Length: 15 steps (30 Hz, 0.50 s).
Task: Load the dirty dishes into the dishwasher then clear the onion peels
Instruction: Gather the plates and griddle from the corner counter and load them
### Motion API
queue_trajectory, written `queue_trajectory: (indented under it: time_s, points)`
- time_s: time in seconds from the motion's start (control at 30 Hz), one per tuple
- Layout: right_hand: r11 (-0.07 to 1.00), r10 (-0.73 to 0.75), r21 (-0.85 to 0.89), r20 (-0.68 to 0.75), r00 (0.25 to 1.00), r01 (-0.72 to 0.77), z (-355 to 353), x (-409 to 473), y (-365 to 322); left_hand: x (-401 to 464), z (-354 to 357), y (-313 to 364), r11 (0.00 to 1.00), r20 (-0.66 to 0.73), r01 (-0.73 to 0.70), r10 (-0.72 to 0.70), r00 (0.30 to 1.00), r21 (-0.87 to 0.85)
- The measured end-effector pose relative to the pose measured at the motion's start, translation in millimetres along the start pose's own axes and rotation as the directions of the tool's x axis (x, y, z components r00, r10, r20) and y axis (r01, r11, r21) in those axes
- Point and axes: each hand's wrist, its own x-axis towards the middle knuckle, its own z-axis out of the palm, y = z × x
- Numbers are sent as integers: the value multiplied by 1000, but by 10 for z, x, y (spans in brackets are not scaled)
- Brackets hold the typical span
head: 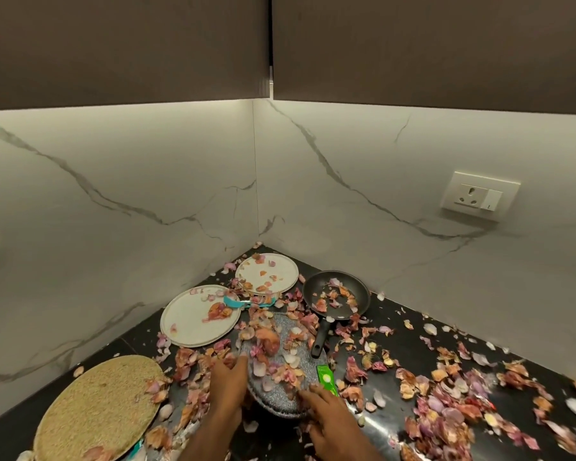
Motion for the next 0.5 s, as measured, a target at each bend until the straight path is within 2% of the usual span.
queue_trajectory:
  time_s: [0.13,0.27,0.33,0.43,0.47,0.5]
  points:
    - [990,10,138,-118,993,6,-56,-64,46,-148,84,140,985,33,-168,169,985,-29]
    - [991,6,133,-194,981,20,-141,-105,49,-334,135,402,921,10,-388,388,921,-19]
    - [993,4,118,-234,972,25,-197,-127,73,-388,149,500,833,1,-548,549,835,77]
    - [991,26,132,-269,963,10,-279,-184,109,-486,179,590,635,6,-737,757,653,233]
    - [990,30,142,-283,959,11,-302,-206,134,-498,195,581,586,24,-765,790,613,266]
    - [988,36,155,-298,954,11,-322,-225,159,-480,204,557,571,54,-770,792,608,286]
